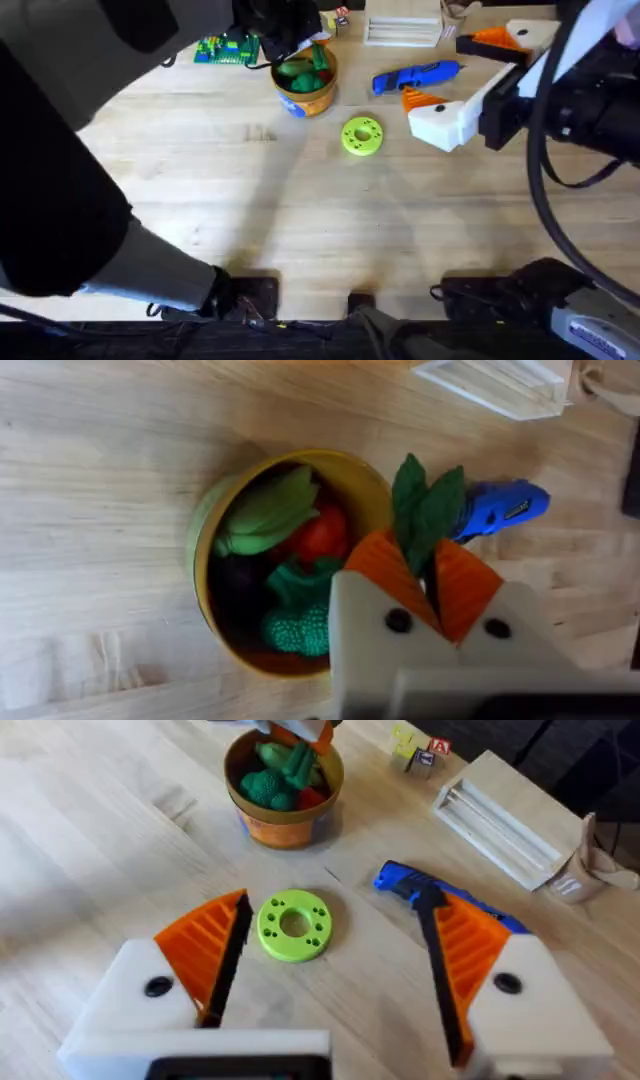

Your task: Pick up the gripper from the table and insert it into the empty holder that is missing its gripper. Then pick up a screw, insert it into the mounting hole, and use the screwdriver to tighten it. Finally, clean up the table by picking up the vegetable and placing it into the bucket.

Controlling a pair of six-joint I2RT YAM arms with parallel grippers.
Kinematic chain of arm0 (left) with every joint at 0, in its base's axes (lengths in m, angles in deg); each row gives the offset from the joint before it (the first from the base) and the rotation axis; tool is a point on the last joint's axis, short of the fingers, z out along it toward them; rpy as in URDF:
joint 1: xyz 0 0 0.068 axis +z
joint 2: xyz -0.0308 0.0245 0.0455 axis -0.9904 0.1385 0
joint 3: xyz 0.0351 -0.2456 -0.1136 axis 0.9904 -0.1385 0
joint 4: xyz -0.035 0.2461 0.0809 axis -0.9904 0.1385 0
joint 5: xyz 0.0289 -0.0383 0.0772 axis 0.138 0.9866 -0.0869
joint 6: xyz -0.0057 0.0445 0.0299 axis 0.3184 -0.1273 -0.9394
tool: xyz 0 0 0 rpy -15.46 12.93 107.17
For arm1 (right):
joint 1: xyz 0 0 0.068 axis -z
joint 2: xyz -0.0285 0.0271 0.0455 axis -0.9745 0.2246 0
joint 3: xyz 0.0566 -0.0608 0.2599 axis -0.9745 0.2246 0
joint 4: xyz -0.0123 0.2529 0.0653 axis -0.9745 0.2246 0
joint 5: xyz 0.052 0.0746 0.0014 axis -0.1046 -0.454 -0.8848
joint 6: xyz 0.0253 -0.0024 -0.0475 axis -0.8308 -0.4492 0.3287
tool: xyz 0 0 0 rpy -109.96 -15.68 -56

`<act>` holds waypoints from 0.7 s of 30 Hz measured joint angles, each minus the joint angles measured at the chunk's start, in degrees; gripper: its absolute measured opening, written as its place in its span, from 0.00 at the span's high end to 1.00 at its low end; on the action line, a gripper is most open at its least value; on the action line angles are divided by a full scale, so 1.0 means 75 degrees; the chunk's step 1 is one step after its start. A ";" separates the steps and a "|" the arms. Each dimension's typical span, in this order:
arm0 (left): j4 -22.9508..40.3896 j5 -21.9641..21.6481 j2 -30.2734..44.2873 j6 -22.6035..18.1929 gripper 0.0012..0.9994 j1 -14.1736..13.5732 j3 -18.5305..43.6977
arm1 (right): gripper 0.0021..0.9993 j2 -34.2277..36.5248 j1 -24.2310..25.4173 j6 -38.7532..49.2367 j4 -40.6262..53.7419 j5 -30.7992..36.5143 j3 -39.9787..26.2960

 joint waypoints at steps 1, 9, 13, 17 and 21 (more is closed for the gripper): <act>0.0075 -0.0077 0.0000 0.0075 0.98 0.0000 0.0000 | 0.01 0.0000 0.0000 0.0000 0.0000 0.0000 0.0000; 0.0174 -0.0289 0.0000 0.0310 0.27 0.0000 0.0000 | 0.01 0.0000 0.0000 0.0000 0.0000 0.0000 0.0000; 0.0174 -0.0292 0.0000 0.0330 0.01 0.0000 0.0000 | 0.01 0.0000 0.0000 0.0000 0.0000 0.0000 0.0000; 0.0242 -0.0155 -0.0017 -0.0050 0.00 0.0000 0.0010 | 0.01 0.0000 0.0000 -0.0143 -0.0009 0.0002 0.0000; 0.0860 0.0052 -0.0249 -0.0781 0.00 -0.0003 0.0267 | 0.01 0.0000 0.0000 -0.0623 0.0056 0.0000 -0.0039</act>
